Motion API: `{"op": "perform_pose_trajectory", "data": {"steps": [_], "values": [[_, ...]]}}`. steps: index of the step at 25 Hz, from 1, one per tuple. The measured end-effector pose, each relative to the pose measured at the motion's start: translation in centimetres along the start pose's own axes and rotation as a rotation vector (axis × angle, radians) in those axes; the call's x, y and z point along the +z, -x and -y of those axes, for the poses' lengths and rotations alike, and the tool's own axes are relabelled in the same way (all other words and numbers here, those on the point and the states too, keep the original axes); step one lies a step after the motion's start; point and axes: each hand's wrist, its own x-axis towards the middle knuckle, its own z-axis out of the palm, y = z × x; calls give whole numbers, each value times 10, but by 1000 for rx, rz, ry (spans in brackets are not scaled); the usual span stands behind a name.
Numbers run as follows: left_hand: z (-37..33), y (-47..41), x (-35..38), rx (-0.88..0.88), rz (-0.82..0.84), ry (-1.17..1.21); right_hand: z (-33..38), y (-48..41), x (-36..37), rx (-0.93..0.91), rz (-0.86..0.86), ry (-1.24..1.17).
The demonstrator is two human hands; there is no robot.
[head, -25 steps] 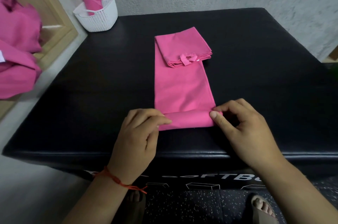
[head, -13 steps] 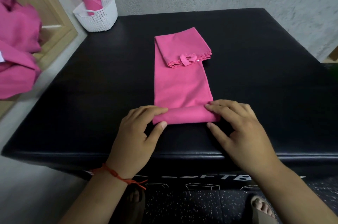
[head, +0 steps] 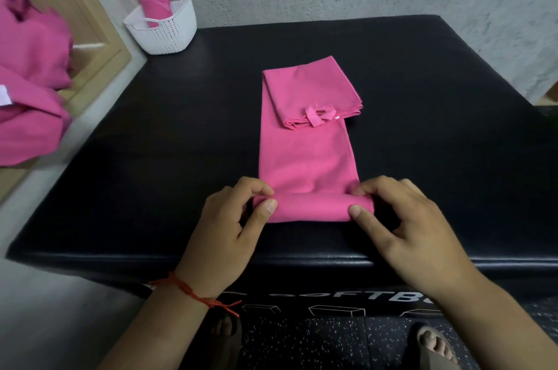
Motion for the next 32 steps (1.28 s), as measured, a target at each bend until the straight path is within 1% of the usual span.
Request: {"op": "perform_pose_trajectory", "data": {"steps": [3,7,8,11,13,15,16,19,21,24,27,32], "values": [[-5,0,1,37,-36,-56,1,-1,2,-11,-41,-8],[-4,-3,2,54,-98,-68,0,-6,4,34,-61,-29],[-5,-2,3,86,-112,-80,1,-7,4,44,-61,-35],[-7,3,6,270,-119,-169,2,-8,5,60,-60,-53],[-6,3,2,296,-84,-156,1,-9,5,104,-97,-92],[-2,1,-2,276,-34,-149,2,-10,5,184,-141,-167],[-1,0,-4,261,-11,-155,3,-10,5,188,-156,-173],[1,-2,-6,208,28,-133,4,-8,6,54,-188,-100],[0,-3,-8,157,48,-84,1,-6,4,11,-166,-76],[1,-4,-11,62,80,-33,-6,-6,-2,17,-108,-4],[1,-6,-13,-40,98,22,-8,-7,-1,41,-57,19],[3,-7,-10,-135,28,158,-5,-11,0,111,-25,23]]}}
